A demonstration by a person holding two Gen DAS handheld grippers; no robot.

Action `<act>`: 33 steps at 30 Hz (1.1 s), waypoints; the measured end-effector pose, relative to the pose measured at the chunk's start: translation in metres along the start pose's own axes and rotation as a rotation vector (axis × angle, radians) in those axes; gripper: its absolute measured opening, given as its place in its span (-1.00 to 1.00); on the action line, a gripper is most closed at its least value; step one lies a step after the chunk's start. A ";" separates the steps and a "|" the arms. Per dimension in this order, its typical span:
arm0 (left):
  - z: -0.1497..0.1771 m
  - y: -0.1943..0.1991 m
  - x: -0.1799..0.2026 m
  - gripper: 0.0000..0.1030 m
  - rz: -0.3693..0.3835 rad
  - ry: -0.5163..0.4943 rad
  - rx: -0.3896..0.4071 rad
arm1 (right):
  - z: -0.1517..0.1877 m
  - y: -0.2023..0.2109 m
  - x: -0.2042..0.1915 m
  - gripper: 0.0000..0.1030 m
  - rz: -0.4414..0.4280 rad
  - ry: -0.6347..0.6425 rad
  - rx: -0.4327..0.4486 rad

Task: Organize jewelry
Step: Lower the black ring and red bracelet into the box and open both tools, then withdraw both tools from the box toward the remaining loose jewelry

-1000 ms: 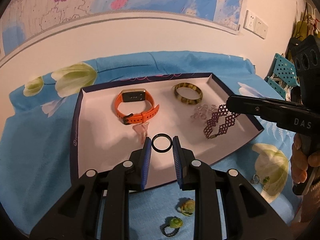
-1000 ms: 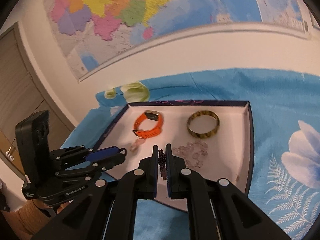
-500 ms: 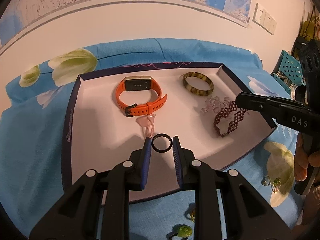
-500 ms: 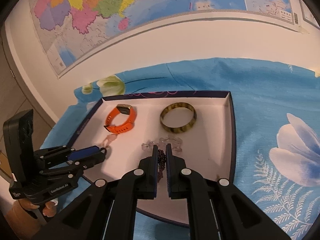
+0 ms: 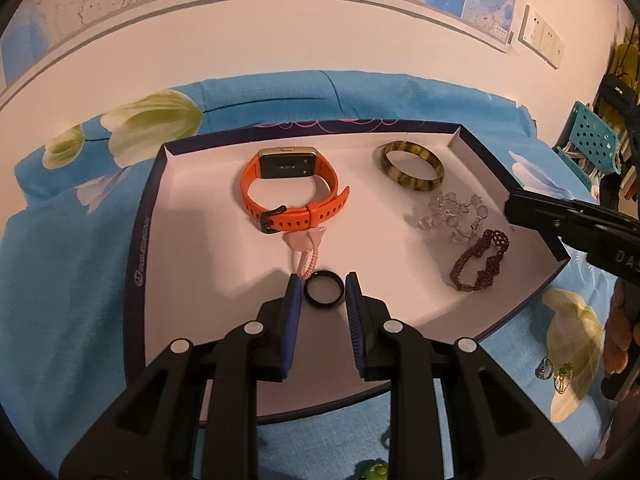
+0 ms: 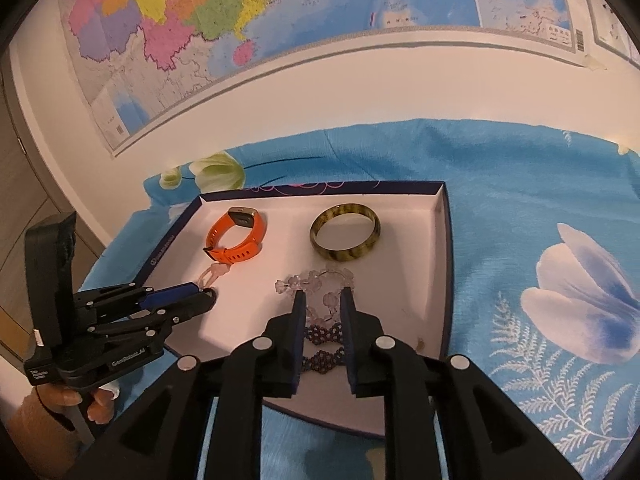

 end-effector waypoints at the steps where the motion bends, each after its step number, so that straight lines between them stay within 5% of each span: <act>1: 0.000 0.001 -0.001 -0.48 0.001 0.002 0.004 | 0.000 0.004 0.000 -0.65 -0.002 0.001 0.005; 8: -0.001 0.028 0.000 -0.24 -0.033 -0.008 0.075 | 0.007 0.033 -0.006 -0.42 -0.010 0.038 0.043; 16: 0.016 0.077 0.007 -0.12 -0.030 -0.035 0.170 | 0.033 0.061 -0.011 -0.37 -0.016 0.074 0.036; 21: 0.037 0.096 0.005 0.13 -0.026 -0.030 0.184 | 0.059 0.070 -0.012 -0.25 -0.006 0.076 0.005; 33: 0.081 0.116 0.004 0.13 -0.024 -0.056 0.169 | 0.097 0.076 -0.016 -0.12 0.010 0.088 -0.049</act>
Point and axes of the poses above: each gripper's, at about its wrist camera, not at the fingertips, and y roughly against the way its jaws point, x to its right, z to its underside, the point moved 2 cm from there along -y, roughly the way its jaws point, and after that the axes turned 3 degrees about x, right-handed, at the moved point
